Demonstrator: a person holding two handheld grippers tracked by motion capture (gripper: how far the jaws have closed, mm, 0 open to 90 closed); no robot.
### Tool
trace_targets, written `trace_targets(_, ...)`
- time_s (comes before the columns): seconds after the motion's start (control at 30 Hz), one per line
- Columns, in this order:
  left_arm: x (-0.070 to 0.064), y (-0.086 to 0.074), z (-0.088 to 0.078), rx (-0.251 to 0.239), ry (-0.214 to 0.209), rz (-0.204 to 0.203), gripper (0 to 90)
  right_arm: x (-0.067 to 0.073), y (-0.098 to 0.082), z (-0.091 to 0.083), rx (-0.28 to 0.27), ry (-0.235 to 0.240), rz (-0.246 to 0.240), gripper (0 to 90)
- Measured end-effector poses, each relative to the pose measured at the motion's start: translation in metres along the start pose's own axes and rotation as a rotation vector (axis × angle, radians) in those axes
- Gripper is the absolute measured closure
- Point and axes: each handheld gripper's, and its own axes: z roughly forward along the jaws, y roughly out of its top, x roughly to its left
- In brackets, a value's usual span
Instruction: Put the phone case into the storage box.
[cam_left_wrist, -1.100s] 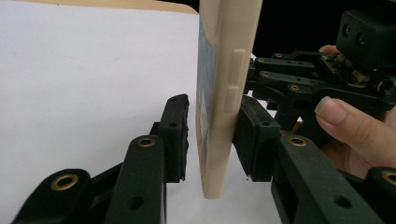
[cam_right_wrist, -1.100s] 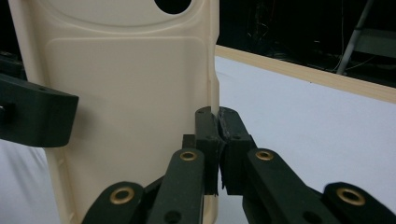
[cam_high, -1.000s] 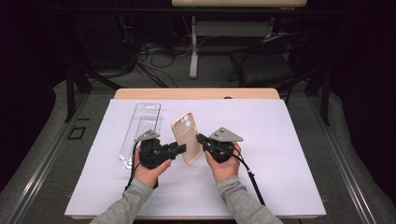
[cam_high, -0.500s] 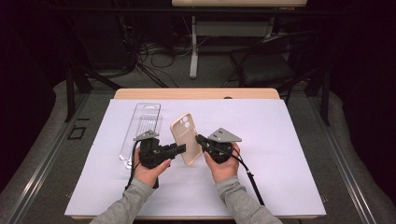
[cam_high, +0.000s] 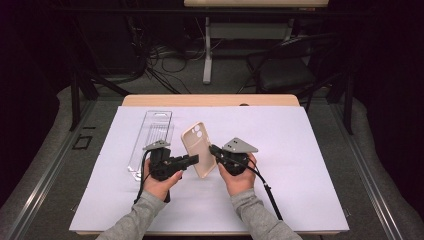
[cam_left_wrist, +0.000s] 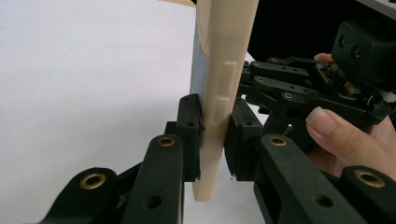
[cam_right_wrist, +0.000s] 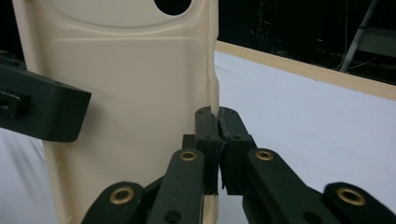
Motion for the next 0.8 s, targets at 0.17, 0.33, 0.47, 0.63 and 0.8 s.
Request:
trace_targets(0.17, -0.0004, 0.0001, -0.0007, -0.002, 0.008, 0.005, 79.2, 0.0004, 0.0001, -0.0004, -0.002, 0.001, -0.001, 87.7)
trace_targets(0.33, -0.0014, 0.0000, -0.0009, 0.000, 0.023, 0.023, 79.5, 0.0005, 0.0000, -0.0001, -0.001, 0.000, -0.005, 87.7)
trace_targets(0.47, -0.0024, -0.0004, -0.0007, -0.005, 0.032, 0.037, 79.7, 0.0008, -0.0003, 0.0000, -0.001, 0.000, -0.005, 87.7)
trace_targets(0.63, -0.0029, -0.0004, -0.0008, -0.003, 0.048, 0.055, 79.8, 0.0008, -0.0004, 0.0000, -0.001, 0.001, -0.003, 87.7)
trace_targets(0.8, -0.0043, -0.0009, -0.0007, -0.005, 0.066, 0.079, 80.0, 0.0010, -0.0007, 0.0002, -0.001, 0.003, 0.000, 87.6)
